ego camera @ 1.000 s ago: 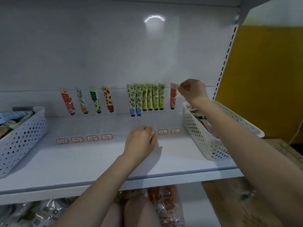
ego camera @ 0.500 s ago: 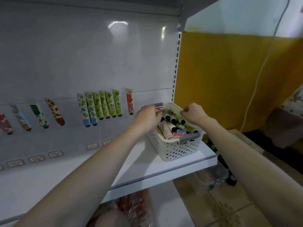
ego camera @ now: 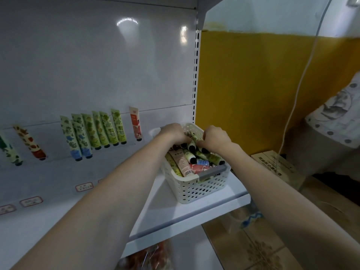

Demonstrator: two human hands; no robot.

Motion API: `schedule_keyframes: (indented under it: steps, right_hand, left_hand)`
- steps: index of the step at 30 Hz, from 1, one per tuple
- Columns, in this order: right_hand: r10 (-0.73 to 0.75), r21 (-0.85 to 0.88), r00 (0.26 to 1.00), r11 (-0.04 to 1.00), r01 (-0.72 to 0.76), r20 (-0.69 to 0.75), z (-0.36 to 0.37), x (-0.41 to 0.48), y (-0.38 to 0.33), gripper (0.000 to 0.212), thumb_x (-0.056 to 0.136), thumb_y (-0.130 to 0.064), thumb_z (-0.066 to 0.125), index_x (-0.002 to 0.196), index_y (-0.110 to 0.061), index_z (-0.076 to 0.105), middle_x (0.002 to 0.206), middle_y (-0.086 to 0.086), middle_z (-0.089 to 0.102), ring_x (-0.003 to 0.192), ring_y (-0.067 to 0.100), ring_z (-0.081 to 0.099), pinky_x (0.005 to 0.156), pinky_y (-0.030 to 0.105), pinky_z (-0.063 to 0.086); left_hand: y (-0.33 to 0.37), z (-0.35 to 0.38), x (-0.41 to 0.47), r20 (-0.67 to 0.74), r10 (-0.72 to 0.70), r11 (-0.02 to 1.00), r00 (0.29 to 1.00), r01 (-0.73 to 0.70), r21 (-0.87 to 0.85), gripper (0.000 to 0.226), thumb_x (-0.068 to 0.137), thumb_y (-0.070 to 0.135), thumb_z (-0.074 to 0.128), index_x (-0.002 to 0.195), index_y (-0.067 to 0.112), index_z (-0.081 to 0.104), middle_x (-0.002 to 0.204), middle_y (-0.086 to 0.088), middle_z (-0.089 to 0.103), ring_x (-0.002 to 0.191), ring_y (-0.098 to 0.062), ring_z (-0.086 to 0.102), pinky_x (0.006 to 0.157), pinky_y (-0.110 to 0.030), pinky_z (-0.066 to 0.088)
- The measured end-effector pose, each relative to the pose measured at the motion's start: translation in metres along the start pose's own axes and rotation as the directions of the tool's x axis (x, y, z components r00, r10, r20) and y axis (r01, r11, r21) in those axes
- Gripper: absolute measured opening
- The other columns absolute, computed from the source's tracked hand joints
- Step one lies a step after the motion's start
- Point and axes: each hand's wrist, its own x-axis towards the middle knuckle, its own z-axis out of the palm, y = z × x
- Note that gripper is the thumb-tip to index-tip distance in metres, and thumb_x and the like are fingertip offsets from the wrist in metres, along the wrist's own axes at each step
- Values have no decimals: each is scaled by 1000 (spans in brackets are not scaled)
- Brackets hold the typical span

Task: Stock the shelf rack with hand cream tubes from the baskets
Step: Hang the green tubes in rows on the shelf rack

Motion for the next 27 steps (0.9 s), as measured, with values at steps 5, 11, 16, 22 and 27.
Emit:
schedule_keyframes:
  steps: [5, 11, 16, 22, 27]
  right_hand:
    - [1, 31, 999, 1000, -2, 44, -2, -1, 0, 28, 84, -24, 63, 74, -9, 42, 70, 3, 48, 74, 23, 51, 45, 23, 31]
    - [18, 58, 998, 998, -21, 62, -3, -4, -4, 38, 82, -22, 64, 65, -16, 31, 65, 0, 41, 76, 23, 50, 48, 23, 34]
    - [40, 331, 998, 942, -50, 38, -6, -8, 1, 22, 84, -21, 64, 73, -7, 51, 77, 11, 61, 73, 23, 59, 61, 30, 49]
    - [5, 762, 992, 640, 95, -127, -18, -37, -7, 23, 93, -15, 52, 110, -3, 61, 88, 3, 63, 80, 18, 62, 66, 28, 56]
    - [-156, 930, 987, 367, 20, 40, -20, -74, -38, 13, 94, -11, 50, 97, -14, 63, 96, 6, 65, 84, 15, 63, 61, 21, 56]
  left_hand:
    - [-1, -1, 3, 73, -6, 1000, 997, 5, 13, 64, 81, 30, 67, 137, 13, 41, 128, -8, 55, 110, -24, 56, 93, -33, 47]
    - [0, 2, -1, 60, -18, 1000, 998, 18, -1, 49, 77, 18, 70, 121, 11, 49, 100, -6, 57, 90, -22, 59, 76, -31, 52]
    - [-7, -5, -13, -65, -74, 913, 995, 41, -406, 27, 83, 15, 62, 106, 7, 48, 87, -4, 53, 75, -16, 53, 63, -27, 46]
    - [-21, -27, -54, -270, -138, 559, 953, -150, -815, 17, 85, 11, 62, 99, 12, 53, 76, 3, 55, 61, -6, 54, 47, -16, 41]
    - [-48, -43, -93, -377, -211, 349, 902, -290, -891, 20, 82, 8, 68, 90, 20, 54, 86, 1, 64, 73, -10, 63, 61, -20, 49]
